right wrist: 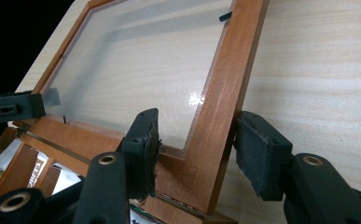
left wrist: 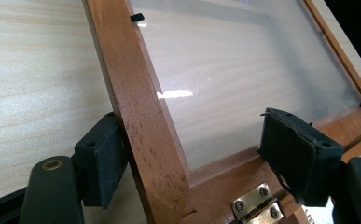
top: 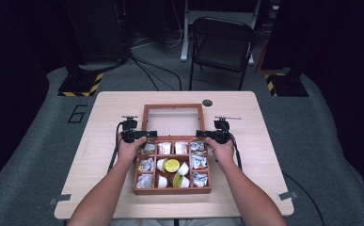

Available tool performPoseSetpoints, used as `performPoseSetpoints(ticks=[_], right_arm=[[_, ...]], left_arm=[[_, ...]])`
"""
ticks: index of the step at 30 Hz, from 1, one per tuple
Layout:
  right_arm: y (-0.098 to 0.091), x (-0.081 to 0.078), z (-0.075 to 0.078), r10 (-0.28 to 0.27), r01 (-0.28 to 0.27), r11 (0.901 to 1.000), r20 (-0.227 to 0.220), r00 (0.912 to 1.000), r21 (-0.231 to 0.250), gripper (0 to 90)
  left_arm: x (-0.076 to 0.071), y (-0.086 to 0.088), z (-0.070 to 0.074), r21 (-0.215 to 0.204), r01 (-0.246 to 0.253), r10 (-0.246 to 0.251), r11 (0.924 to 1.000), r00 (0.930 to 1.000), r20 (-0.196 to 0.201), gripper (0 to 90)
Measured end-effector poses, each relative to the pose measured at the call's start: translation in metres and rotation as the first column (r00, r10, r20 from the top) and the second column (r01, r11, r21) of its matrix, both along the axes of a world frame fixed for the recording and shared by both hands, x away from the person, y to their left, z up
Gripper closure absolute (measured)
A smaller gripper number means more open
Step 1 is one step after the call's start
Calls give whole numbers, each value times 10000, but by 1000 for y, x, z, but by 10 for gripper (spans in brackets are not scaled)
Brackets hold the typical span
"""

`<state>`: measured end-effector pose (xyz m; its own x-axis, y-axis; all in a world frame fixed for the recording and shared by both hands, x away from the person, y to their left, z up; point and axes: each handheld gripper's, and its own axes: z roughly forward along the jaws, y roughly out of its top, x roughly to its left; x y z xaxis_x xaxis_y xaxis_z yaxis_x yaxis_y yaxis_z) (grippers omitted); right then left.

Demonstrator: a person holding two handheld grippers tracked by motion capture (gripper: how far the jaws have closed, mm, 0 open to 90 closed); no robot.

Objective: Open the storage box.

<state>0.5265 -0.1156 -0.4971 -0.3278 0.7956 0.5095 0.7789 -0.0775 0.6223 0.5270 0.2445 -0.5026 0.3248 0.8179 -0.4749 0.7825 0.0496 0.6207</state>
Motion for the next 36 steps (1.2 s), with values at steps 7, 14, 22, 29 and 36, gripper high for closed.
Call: performPoseSetpoints(ticks=[7,14,22,29,36], right_arm=[[-1,1,-1,-9,10,10000,-100,9999,81,498],[-1,2,-2,-77,82,9998,-280,9996,193,498],[-2,2,-3,-115,126,9995,-398,9991,287,499],[-3,3,-4,-180,203,9990,-568,9982,406,499],[-3,3,-5,-145,173,9988,-593,9981,458,499]], left_arm=[[1,1,-2,-189,-78,75,9998,9999,-145,250],[2,1,-2,-269,-91,84,9996,9996,-262,250],[2,1,-3,-401,-164,147,9991,9990,-417,250],[3,2,-5,-441,-110,89,9990,9989,-465,251],[3,2,-5,-512,-169,141,9985,9984,-539,251]])
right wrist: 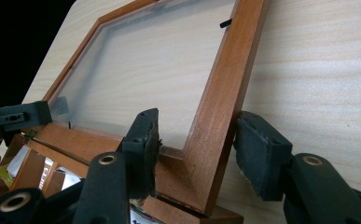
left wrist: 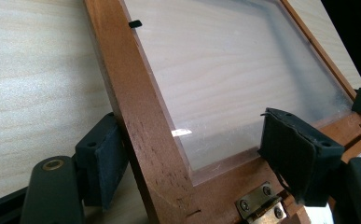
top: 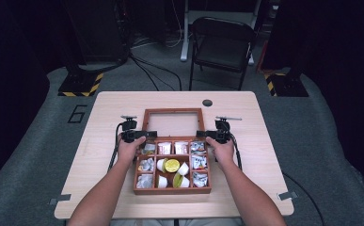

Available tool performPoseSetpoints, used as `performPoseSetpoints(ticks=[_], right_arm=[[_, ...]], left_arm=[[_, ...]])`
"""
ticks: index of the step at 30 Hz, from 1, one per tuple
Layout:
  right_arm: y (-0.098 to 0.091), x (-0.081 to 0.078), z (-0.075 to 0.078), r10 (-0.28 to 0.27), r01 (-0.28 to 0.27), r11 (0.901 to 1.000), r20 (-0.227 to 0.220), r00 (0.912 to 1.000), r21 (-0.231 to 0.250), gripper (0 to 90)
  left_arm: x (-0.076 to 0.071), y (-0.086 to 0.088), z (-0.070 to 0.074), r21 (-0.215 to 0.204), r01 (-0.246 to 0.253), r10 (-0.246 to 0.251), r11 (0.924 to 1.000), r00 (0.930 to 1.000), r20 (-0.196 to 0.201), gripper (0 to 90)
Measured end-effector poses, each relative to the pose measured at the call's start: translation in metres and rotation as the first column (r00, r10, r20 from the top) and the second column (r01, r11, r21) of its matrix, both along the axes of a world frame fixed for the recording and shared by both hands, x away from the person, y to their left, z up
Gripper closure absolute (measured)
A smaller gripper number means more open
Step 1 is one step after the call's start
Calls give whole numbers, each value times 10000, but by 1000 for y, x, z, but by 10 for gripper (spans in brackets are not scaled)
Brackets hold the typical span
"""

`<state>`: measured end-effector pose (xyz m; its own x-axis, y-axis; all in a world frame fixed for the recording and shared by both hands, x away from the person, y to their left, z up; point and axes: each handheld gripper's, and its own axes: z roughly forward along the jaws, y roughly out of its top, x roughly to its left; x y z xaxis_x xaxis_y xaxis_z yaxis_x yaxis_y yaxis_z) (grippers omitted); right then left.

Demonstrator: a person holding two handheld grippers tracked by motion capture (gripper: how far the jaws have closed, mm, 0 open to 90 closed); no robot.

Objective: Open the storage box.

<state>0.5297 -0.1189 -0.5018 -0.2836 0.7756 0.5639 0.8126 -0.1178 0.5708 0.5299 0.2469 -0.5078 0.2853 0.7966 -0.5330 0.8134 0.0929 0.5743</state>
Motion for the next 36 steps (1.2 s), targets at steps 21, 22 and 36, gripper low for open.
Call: performPoseSetpoints(ticks=[21,22,36], right_arm=[[0,-1,-1,-319,323,9993,-206,9993,195,490],[0,-2,-2,-341,343,9993,-137,9993,168,486],[-9,-29,30,234,-101,9945,1272,9916,-1039,438]], left_arm=[[0,7,-2,-473,24,-30,9989,9999,-130,301],[0,8,-2,-457,1,-6,9990,9999,-121,303],[-13,20,18,815,-186,145,9965,9987,496,341]])
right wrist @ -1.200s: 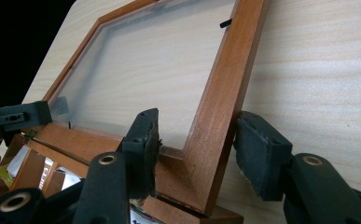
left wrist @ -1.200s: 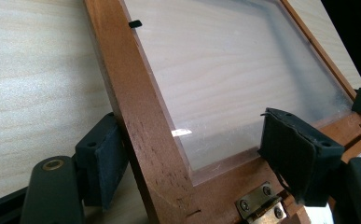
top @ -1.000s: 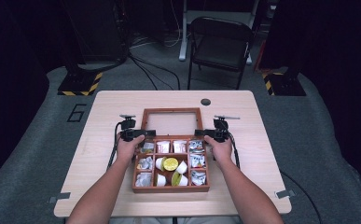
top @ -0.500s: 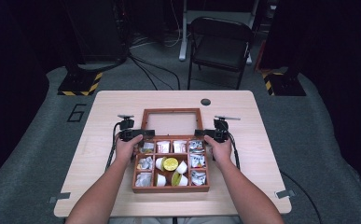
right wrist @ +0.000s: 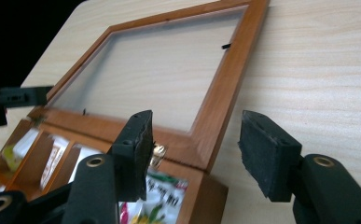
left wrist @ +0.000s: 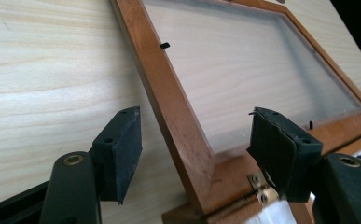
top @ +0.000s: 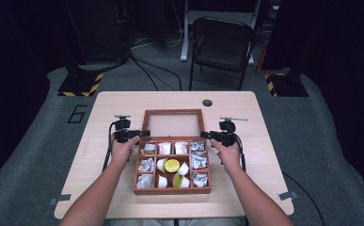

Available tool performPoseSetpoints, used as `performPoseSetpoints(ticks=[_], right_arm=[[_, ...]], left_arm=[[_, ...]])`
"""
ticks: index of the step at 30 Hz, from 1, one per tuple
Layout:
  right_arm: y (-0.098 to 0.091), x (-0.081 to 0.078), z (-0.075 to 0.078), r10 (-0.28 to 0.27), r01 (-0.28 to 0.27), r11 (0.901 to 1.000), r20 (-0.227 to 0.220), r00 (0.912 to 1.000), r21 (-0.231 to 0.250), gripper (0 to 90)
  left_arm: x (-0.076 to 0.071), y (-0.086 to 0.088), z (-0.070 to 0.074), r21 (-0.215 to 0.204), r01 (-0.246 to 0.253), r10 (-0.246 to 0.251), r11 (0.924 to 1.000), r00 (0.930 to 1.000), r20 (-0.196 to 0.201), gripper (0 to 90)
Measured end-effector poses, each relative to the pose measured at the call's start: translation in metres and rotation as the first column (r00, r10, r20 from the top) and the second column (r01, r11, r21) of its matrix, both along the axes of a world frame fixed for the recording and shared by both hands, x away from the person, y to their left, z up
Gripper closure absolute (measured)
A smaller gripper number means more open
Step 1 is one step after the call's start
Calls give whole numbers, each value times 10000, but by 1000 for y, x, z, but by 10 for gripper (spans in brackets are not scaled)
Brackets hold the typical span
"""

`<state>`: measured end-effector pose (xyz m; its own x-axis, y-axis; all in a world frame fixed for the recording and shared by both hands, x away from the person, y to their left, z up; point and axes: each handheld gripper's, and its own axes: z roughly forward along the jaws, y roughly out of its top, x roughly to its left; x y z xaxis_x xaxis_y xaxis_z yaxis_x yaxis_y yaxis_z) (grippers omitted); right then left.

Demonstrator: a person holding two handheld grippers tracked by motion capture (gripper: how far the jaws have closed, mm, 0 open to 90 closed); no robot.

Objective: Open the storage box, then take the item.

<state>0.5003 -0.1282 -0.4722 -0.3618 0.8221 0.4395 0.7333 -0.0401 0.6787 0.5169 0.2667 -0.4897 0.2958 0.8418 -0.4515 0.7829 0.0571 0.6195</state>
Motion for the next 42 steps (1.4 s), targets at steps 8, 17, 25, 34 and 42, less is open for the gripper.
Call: performPoseSetpoints(ticks=[8,17,25,34,42], right_arm=[[12,-23,12,808,-748,9928,620,9948,-940,433],[21,-51,14,1164,-1002,9873,1318,9844,-1231,430],[22,-75,19,1524,-1198,9783,1952,9689,-1690,407],[33,-84,12,2139,-1627,9537,1899,9582,-2530,377],[41,-85,10,2469,-1894,9460,2059,9469,-2632,382]], left_arm=[[-25,0,10,711,235,-266,9972,9987,431,342],[-62,7,20,679,437,-520,9967,9907,1256,342],[-93,20,24,439,187,-258,9989,9858,1658,341],[-99,16,24,1054,566,-775,9928,9754,2062,339],[-101,14,20,1226,655,-900,9903,9742,2071,339]])
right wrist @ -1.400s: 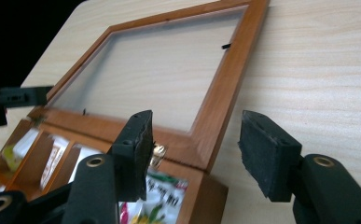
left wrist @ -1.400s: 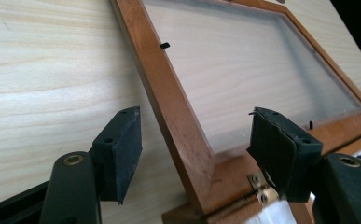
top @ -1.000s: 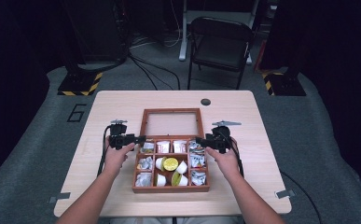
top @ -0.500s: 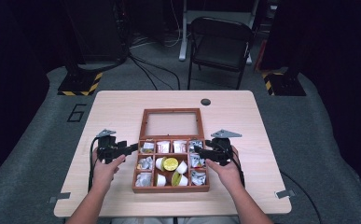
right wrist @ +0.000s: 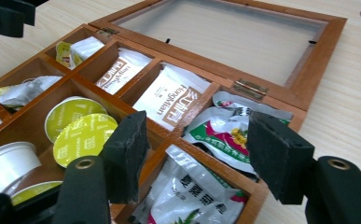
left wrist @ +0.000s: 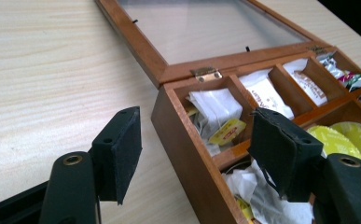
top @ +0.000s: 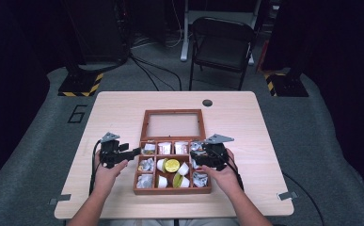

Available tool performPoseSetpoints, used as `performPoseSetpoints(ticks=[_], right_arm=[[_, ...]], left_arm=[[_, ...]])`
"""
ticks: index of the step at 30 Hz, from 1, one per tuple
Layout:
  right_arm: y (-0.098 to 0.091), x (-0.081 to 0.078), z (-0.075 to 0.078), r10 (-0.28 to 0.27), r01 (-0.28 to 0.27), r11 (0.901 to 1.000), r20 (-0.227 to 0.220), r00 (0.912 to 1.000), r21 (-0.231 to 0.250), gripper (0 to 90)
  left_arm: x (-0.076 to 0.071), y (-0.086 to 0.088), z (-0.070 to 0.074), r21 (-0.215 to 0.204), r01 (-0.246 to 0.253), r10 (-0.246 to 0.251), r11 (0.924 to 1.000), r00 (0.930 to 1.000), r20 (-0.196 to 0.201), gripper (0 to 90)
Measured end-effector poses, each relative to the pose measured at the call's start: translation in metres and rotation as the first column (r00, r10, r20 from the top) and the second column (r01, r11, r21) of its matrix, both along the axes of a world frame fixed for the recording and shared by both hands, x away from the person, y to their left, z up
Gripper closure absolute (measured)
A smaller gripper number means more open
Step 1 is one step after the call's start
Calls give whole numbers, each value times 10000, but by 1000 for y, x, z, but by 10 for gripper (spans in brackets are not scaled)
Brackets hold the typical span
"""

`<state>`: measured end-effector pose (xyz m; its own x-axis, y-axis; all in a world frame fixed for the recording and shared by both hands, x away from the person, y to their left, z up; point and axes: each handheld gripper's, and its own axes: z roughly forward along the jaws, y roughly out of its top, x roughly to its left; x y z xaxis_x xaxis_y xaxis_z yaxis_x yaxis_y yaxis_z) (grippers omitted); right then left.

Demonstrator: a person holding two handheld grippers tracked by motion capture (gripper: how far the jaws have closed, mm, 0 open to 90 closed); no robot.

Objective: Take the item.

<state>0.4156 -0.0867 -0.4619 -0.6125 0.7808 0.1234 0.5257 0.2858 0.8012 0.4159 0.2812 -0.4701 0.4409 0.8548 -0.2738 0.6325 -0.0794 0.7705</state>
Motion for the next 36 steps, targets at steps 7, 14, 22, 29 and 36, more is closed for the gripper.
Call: performPoseSetpoints(ticks=[7,14,22,29,36], right_arm=[[11,-5,-3,385,-386,9986,-24,9993,-353,395],[24,-11,0,1027,-1028,9944,-81,9947,-262,426],[48,-11,-3,1770,-1782,9836,-430,9833,-271,424],[65,-11,-13,2260,-2317,9684,-688,9717,-919,553],[67,-14,-16,2567,-2680,9526,-924,9621,-1439,673]], left_arm=[[-2,-1,1,-17,-27,27,10000,10000,40,339],[-3,-1,-1,20,-15,16,10000,10000,-58,339],[-5,9,0,8,-243,243,9997,9997,18,339],[-10,11,3,-2,-332,332,9994,9994,125,339],[-9,9,2,35,-331,331,9994,9993,157,339]])
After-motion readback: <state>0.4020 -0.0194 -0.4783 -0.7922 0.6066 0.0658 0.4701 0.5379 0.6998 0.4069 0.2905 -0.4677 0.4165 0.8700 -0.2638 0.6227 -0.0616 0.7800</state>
